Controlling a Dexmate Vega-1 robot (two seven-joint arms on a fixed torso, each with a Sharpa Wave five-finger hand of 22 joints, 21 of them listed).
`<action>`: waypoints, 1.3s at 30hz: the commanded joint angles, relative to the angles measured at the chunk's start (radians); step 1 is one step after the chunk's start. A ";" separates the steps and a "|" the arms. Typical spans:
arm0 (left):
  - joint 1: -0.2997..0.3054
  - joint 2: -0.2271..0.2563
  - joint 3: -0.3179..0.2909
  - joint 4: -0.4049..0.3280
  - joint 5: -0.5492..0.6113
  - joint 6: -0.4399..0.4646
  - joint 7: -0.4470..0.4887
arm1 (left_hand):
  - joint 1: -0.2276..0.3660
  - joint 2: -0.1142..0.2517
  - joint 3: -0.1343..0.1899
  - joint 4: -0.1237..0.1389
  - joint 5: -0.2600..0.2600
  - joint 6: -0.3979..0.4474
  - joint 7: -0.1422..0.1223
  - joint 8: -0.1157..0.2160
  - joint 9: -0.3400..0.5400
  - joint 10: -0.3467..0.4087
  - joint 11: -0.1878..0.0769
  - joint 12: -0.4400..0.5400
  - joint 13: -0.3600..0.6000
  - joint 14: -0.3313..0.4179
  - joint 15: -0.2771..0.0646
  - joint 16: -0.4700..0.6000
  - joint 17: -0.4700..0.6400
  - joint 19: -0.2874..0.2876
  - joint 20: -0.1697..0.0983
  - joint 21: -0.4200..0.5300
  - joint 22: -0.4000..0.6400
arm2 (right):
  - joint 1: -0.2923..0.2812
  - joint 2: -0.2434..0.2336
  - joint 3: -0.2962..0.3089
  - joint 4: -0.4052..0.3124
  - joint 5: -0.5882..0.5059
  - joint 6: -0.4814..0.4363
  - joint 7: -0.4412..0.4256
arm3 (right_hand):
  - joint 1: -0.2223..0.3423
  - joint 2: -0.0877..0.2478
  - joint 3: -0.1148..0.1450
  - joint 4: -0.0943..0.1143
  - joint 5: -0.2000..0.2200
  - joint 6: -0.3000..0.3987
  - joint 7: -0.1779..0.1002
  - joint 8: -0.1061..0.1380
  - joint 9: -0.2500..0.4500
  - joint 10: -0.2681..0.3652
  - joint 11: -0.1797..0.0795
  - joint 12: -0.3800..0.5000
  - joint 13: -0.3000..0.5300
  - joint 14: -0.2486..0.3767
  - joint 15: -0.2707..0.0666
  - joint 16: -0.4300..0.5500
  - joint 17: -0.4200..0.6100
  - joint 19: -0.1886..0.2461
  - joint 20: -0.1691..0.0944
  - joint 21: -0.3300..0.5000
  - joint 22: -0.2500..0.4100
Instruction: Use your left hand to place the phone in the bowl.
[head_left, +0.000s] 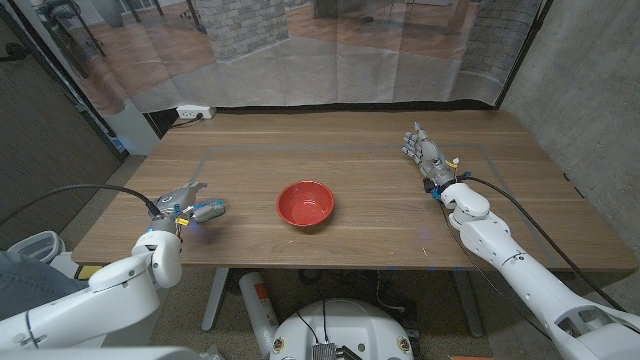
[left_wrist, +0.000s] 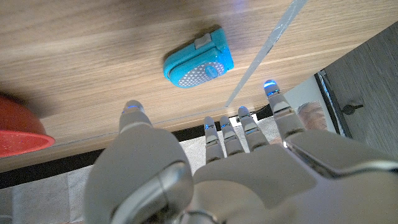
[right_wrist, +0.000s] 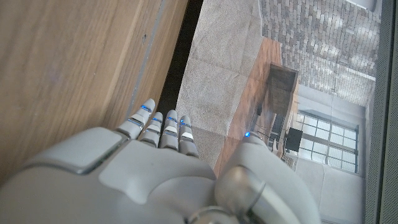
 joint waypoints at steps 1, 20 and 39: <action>-0.065 0.023 0.053 0.041 -0.048 -0.012 -0.012 | 0.007 0.004 -0.005 -0.005 0.003 0.004 0.004 -0.003 0.005 0.008 -0.007 0.003 0.005 0.017 0.000 0.001 0.003 0.009 0.003 -0.007 0.001 | 0.011 0.009 -0.008 0.005 -0.015 -0.011 -0.015 | 0.001 0.009 0.001 -0.002 -0.001 0.005 -0.006 -0.002 0.005 -0.002 0.002 -0.003 0.002 0.006 0.003 0.004 0.005 0.010 0.000 -0.006 0.002; -0.209 0.037 0.192 0.084 -0.081 -0.018 -0.079 | 0.023 0.013 -0.003 -0.009 0.001 -0.003 0.003 -0.008 0.005 0.002 0.000 -0.001 0.005 0.026 -0.002 0.001 0.003 0.027 0.002 -0.007 0.001 | 0.003 0.014 -0.008 0.022 -0.021 -0.001 -0.017 | 0.001 0.009 -0.001 -0.003 -0.001 0.005 -0.006 -0.002 0.005 -0.002 0.002 -0.003 0.002 0.006 0.003 0.003 0.005 0.012 0.000 -0.012 0.003; -0.279 0.030 0.262 0.105 -0.126 0.029 -0.119 | 0.093 0.055 0.024 -0.031 -0.012 0.004 0.010 -0.009 0.005 0.010 0.000 0.000 0.006 0.080 -0.006 0.014 0.004 0.099 -0.001 0.008 0.005 | 0.018 0.027 -0.018 0.043 -0.028 -0.004 -0.011 | 0.001 0.010 -0.002 -0.004 -0.002 0.005 -0.007 -0.002 0.005 -0.002 0.002 -0.003 0.002 0.006 0.003 0.003 0.005 0.014 0.000 -0.017 0.003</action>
